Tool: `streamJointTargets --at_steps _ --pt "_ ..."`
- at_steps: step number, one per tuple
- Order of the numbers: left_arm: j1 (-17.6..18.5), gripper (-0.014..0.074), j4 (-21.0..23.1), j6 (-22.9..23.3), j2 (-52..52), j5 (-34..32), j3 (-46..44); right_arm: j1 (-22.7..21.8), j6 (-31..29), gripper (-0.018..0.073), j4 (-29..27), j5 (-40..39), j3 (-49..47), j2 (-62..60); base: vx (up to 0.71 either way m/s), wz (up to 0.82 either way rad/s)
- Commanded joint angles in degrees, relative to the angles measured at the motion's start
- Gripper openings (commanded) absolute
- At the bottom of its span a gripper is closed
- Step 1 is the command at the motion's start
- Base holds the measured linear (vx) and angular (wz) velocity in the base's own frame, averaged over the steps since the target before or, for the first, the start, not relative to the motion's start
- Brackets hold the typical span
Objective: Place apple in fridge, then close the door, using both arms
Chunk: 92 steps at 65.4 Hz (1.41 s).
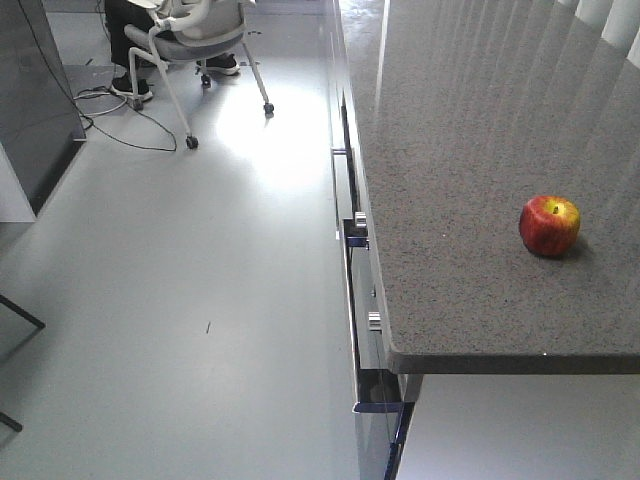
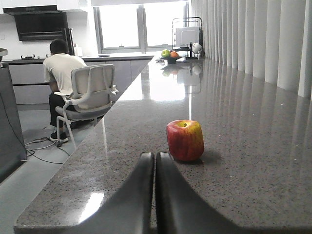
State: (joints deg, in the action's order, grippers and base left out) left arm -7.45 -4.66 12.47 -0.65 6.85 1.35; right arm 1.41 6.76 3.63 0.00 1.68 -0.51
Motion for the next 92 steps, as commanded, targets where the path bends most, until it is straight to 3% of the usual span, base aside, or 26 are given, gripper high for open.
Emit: streamJointTargets --at_steps 1,71,84,92 --pt "0.0 -0.0006 0.5 0.3 -0.9 -4.0 -1.0 -0.2 -0.2 -0.0003 0.4 -4.3 -0.3 -0.6 0.00 0.00" --pt "0.0 -0.0006 0.5 0.3 -0.9 -4.0 -1.0 -0.2 0.6 -0.0003 0.2 -4.6 -0.3 -0.6 0.00 0.00" --pt "0.0 -0.0006 0.5 0.3 -0.9 -4.0 -1.0 -0.2 9.6 -0.0003 -8.5 -7.3 -0.3 -0.6 0.00 0.00" --pt "0.0 -0.0006 0.5 0.3 -0.9 -4.0 -1.0 -0.2 10.5 -0.0003 -10.0 -3.6 -2.8 -0.6 0.00 0.00"
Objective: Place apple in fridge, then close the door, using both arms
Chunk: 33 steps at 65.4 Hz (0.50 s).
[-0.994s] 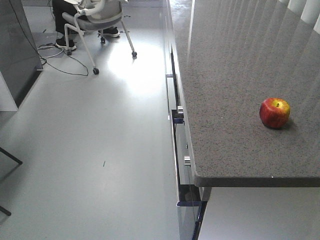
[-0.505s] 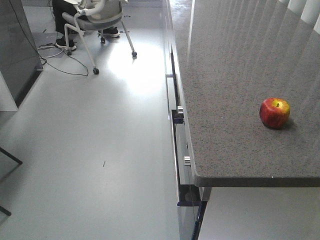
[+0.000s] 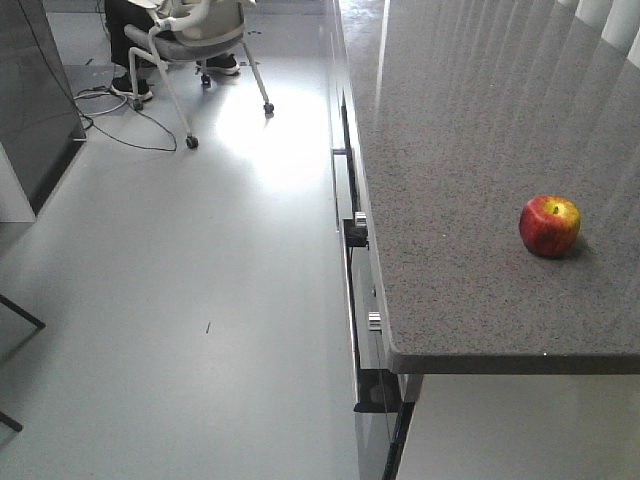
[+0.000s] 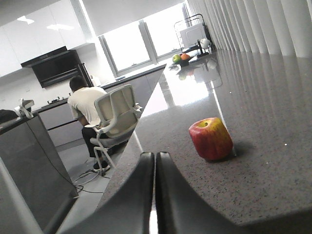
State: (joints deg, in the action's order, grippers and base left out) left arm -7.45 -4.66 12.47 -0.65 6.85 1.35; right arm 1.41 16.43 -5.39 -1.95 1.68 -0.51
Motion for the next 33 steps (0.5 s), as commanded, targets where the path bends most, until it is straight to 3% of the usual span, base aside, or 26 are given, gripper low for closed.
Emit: streamJointTargets --at_steps 1,11,22,33 --pt "0.0 -0.0006 0.5 0.3 -0.9 -4.0 -1.0 -0.2 0.8 -0.0003 -0.8 -0.8 -3.5 -0.6 0.00 0.00" --pt "0.0 -0.0006 0.5 0.3 -0.9 -4.0 -1.0 -0.2 -3.1 -0.0003 2.3 11.0 -15.1 1.6 0.00 0.00" --pt "0.0 -0.0006 0.5 0.3 -0.9 -4.0 -1.0 -0.2 -11.4 0.0011 2.2 22.6 -31.0 9.9 0.00 0.00" --pt "0.0 -0.0006 0.5 0.3 -0.9 -4.0 -1.0 -0.2 -19.6 0.0128 2.0 30.7 -44.6 19.1 0.00 0.00"
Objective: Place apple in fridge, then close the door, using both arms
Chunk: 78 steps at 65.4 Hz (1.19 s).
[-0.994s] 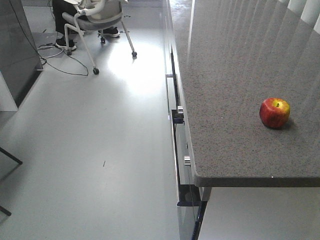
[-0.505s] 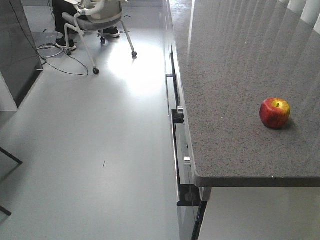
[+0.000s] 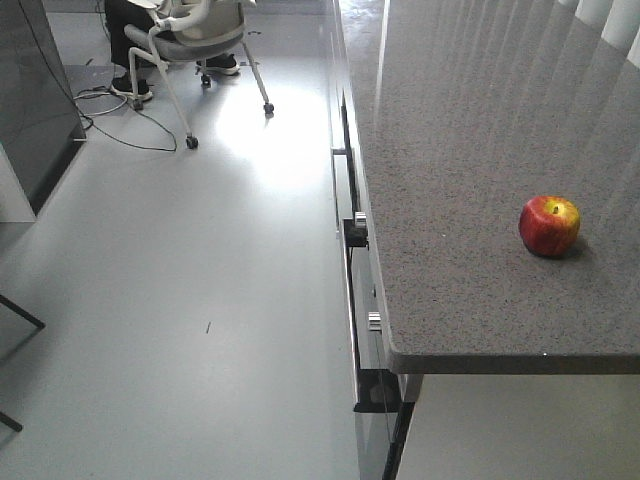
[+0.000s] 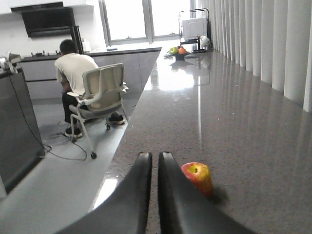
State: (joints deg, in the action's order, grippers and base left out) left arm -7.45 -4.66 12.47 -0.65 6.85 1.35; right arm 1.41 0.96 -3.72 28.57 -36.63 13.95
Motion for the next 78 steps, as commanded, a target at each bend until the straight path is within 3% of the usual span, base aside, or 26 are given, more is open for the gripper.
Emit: streamJointTargets --at_steps 1,17,24,38,54,69,78 --pt "0.0 -0.0006 0.5 0.3 -0.9 -4.0 -1.0 -0.2 -4.4 0.0145 0.3 0.7 -7.0 5.3 0.00 0.00" --pt "0.0 -0.0006 0.5 0.3 -0.9 -4.0 -1.0 -0.2 -5.0 0.0617 0.9 1.9 -11.1 11.9 0.00 0.00" --pt "0.0 -0.0006 0.5 0.3 -0.9 -4.0 -1.0 -0.2 -5.0 0.0729 1.2 2.0 -10.4 12.6 0.00 0.00" --pt "0.0 -0.0006 0.5 0.3 -0.9 -4.0 -1.0 -0.2 -6.4 0.0714 1.2 -1.3 -12.9 16.5 0.00 0.00" --pt "0.0 -0.0006 0.5 0.3 -0.9 -4.0 -1.0 -0.2 -3.9 0.0696 1.7 1.7 -25.8 32.0 0.00 0.00" --pt "0.0 -0.0006 0.5 0.3 -0.9 -4.0 -1.0 -0.2 1.7 0.0681 7.7 5.6 -38.1 48.2 0.00 0.00" --pt "0.0 -0.0006 0.5 0.3 -0.9 -4.0 -1.0 -0.2 2.6 0.0671 8.3 11.0 -44.4 57.1 0.00 0.00"
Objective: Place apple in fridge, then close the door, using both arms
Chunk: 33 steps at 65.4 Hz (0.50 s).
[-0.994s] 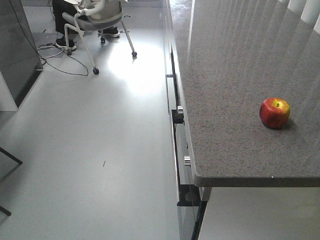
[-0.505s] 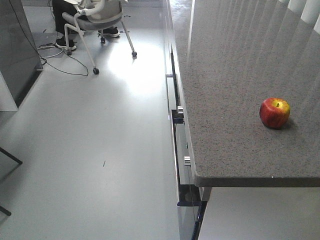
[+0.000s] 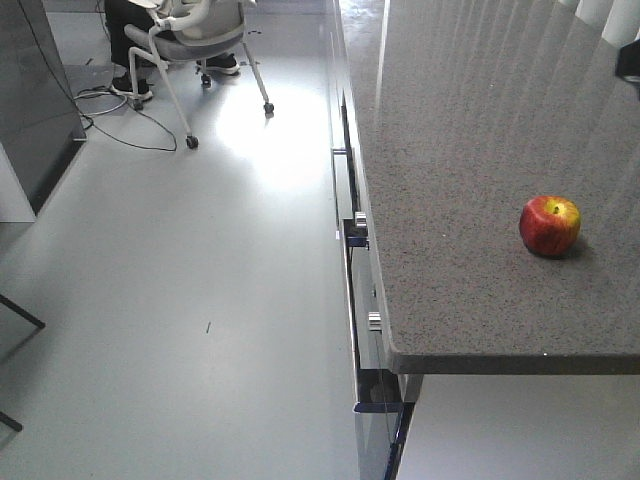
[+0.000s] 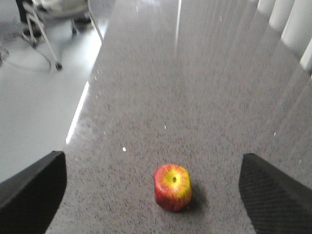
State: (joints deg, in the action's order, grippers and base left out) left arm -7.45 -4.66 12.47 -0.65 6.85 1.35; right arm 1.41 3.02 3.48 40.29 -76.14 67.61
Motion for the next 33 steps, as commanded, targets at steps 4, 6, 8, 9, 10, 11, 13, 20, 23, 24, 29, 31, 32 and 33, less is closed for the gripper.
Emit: streamJointTargets --at_steps 4,6,8,9,10,11,13,20,23,24,29,31,32,33 --pt "0.0 -0.0006 0.5 0.3 -0.9 -4.0 -1.0 -0.3 0.8 0.0669 1.1 0.7 -7.3 7.1 0.00 0.00" --pt "0.0 -0.0006 0.5 0.3 -0.9 -4.0 -1.0 -0.3 1.2 0.0668 1.2 1.3 -8.1 8.6 0.00 0.00" --pt "0.0 -0.0006 0.5 0.3 -0.9 -4.0 -1.0 -0.3 1.5 0.0667 1.3 1.8 -8.8 10.5 0.00 0.00" --pt "0.0 -0.0006 0.5 0.3 -0.9 -4.0 -1.0 -0.3 1.6 0.0667 1.3 2.0 -9.2 11.2 0.00 0.00" --pt "0.0 -0.0006 0.5 0.3 -0.9 -4.0 -1.0 -0.3 1.7 0.0666 1.3 2.3 -9.5 11.9 0.00 0.00" --pt "0.0 -0.0006 0.5 0.3 -0.9 -4.0 -1.0 -0.3 1.8 0.0666 1.3 2.5 -9.9 12.6 0.00 0.00" --pt "0.0 -0.0006 0.5 0.3 -0.9 -4.0 -1.0 -0.3 1.8 0.0664 1.1 2.7 -10.4 13.9 0.00 0.00" --pt "0.0 -0.0006 0.5 0.3 -0.9 -4.0 -1.0 -0.3 1.9 0.0661 0.7 2.8 -11.4 18.7 0.00 0.00" --pt "0.0 -0.0006 0.5 0.3 -0.9 -4.0 -1.0 -0.3 2.8 0.0660 1.0 2.8 -11.7 20.6 0.00 0.00" --pt "0.0 -0.0006 0.5 0.3 -0.9 -4.0 -1.0 -0.3 3.1 0.0660 1.1 2.9 -11.8 21.1 0.00 0.00" --pt "0.0 -0.0006 0.5 0.3 -0.9 -4.0 -1.0 -0.3 4.8 0.0658 2.4 2.7 -11.9 23.3 0.00 0.00" --pt "0.0 -0.0006 0.5 0.3 -0.9 -4.0 -1.0 -0.3 4.9 0.0657 2.5 2.6 -11.9 23.9 0.00 0.00" --pt "0.0 -0.0006 0.5 0.3 -0.9 -4.0 -1.0 -0.3 5.0 0.0657 2.6 2.6 -11.9 24.4 0.00 0.00" --pt "0.0 -0.0006 0.5 0.3 -0.9 -4.0 -1.0 -0.3 5.1 0.0656 2.7 2.5 -11.9 24.7 0.00 0.00"
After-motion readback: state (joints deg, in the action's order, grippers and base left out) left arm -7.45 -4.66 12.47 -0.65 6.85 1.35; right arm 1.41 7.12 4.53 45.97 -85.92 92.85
